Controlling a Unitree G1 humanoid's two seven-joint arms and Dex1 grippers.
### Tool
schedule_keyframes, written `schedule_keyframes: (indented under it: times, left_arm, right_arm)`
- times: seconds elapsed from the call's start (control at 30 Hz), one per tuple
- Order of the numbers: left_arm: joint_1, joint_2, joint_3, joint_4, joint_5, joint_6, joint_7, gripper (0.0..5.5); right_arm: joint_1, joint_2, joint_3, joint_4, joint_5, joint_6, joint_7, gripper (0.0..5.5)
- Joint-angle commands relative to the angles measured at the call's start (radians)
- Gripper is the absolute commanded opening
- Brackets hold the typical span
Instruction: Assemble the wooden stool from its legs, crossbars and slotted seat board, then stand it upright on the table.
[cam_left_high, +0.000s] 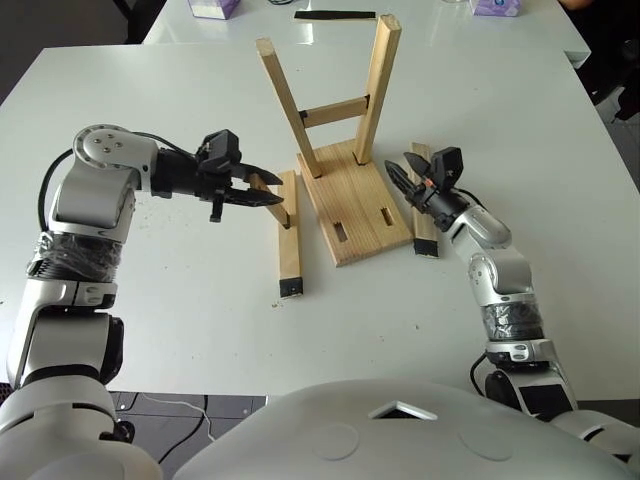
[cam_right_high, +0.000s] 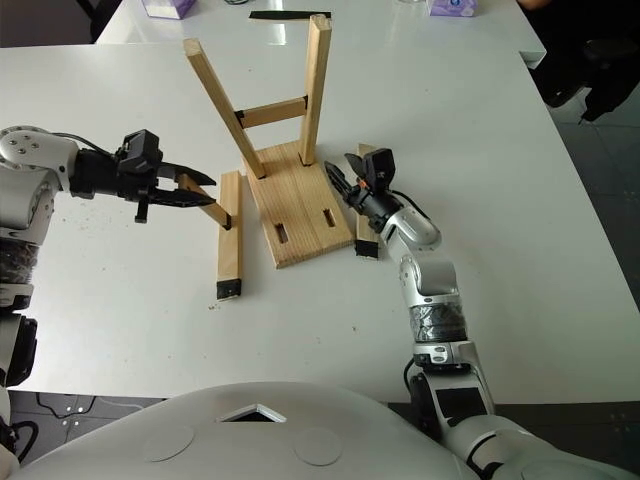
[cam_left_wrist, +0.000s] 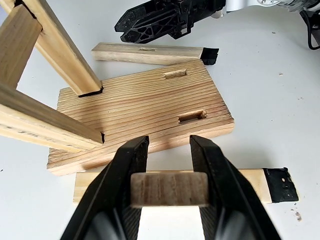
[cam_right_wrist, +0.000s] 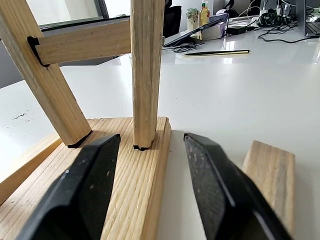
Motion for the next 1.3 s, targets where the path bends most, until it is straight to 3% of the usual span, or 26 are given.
schedule_keyframes:
  times: [0.03,0.47,0.73,1.27,1.3]
  left_arm:
    - [-0.013,-0.002,-0.046,0.005,0.040,-0.003,-0.020,1.31]
    - [-0.036,-0.028,-0.184,0.047,0.136,-0.076,-0.071,1.31]
    - [-0.067,-0.067,-0.238,0.215,0.168,-0.140,-0.125,1.31]
    - [-0.103,-0.037,-0.091,0.147,0.101,-0.158,-0.023,1.31]
    - [-0.100,-0.024,-0.076,0.135,0.095,-0.151,-0.022,1.60]
  right_arm:
    - [0.021,0.011,0.009,-0.016,-0.011,0.004,-0.013,2.36]
    - [0.040,0.055,-0.008,-0.006,-0.016,-0.007,-0.076,2.36]
    - [0.030,0.074,-0.014,0.008,-0.017,-0.009,-0.098,2.36]
    - [0.023,0.094,-0.041,0.002,0.005,-0.029,-0.110,2.36]
    - [0.026,0.093,-0.044,0.005,0.003,-0.032,-0.112,2.36]
